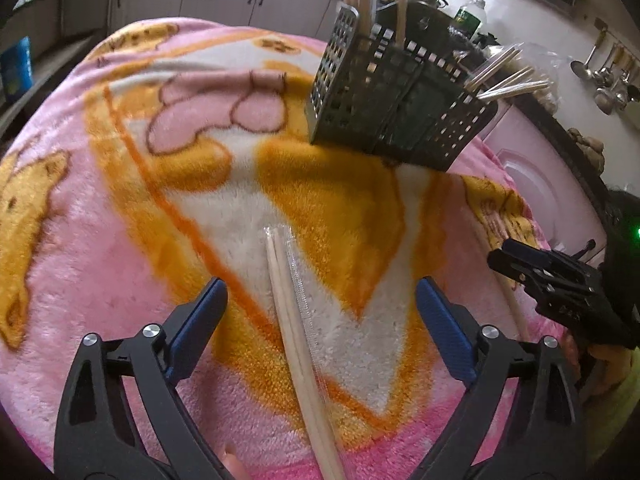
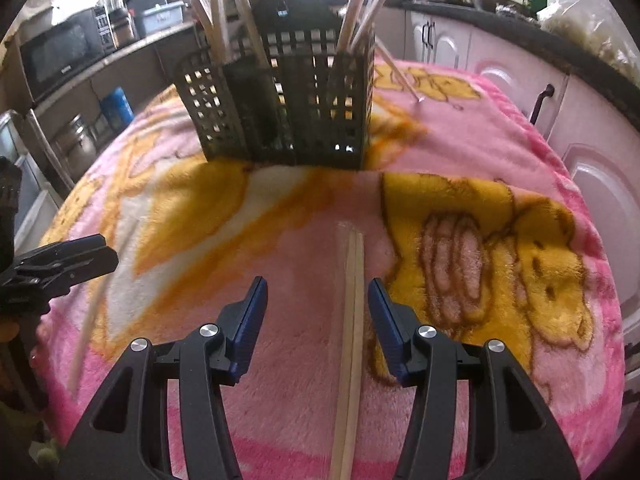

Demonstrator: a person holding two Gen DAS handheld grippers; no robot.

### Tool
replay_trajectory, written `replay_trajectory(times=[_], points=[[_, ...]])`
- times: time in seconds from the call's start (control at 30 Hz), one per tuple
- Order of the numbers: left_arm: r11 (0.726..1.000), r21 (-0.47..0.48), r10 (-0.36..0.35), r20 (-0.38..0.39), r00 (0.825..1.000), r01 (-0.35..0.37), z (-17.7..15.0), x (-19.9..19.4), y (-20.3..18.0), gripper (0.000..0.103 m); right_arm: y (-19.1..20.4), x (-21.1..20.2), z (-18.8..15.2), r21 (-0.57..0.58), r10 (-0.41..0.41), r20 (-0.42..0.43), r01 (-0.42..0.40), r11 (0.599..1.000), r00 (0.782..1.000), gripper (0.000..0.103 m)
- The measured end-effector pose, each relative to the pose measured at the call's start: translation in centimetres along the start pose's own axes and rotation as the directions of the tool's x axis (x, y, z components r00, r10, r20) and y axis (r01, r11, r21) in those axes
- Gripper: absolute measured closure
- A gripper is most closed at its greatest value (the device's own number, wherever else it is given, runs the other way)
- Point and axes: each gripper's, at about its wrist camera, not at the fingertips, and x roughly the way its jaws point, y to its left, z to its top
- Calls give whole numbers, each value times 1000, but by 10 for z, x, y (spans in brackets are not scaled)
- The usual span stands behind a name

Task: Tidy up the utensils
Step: 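Lower both tools to the last chopstick pair on the blanket and close them on it, then lift the chopstick in the left tool over the holder while the right tool carries its chopstick there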

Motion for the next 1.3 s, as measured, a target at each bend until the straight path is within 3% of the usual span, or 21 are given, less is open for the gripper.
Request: replay_trajectory(times=[0.17, 0.2, 0.33, 0.37, 0.43, 0.5, 0.67, 0.8, 0.93, 1.07, 1.3], points=[[999, -29, -18, -38, 999, 17, 6, 7, 7, 20, -6, 23, 14, 17, -10, -105, 12, 1000, 994, 54], [999, -34, -20, -46, 999, 18, 9, 9, 8, 21, -7, 27, 17, 24, -14, -124, 17, 1000, 992, 59], [999, -29, -16, -85, 996, 13, 18, 15, 9, 29, -7, 40, 27, 33, -15, -183, 21, 999, 983, 60], [1000, -18, -9, -96, 995, 7, 21, 17, 8, 32, -6, 42, 29, 27, -18, -196, 24, 999, 981, 61], [1000, 13, 12, -114, 993, -10, 27, 20, 5, 57, -4, 44, 31, -5, -35, -209, 34, 999, 977, 64], [999, 36, 13, -151, 988, -8, 33, 26, 3, 67, -2, 44, 32, -33, -39, -218, 33, 999, 975, 71], [993, 118, 55, -233, 971, -28, 43, 37, -2, 69, 5, 42, 31, -73, -24, -227, 8, 997, 974, 90], [978, 197, 116, -259, 959, -65, 44, 38, -7, 84, 10, 38, 31, -73, 20, -229, -37, 997, 973, 97], [976, 208, 115, -251, 961, -62, 44, 34, -5, 95, 22, 24, 30, -73, 68, -183, -82, 994, 981, 97], [982, 187, 61, -213, 975, -21, 47, 20, -3, 98, 25, 0, 35, -59, 129, -91, -134, 989, 987, 97], [983, 171, -55, -39, 998, 61, 68, -23, -13, 102, 20, -44, 44, -24, 178, 106, -176, 984, 978, 97]])
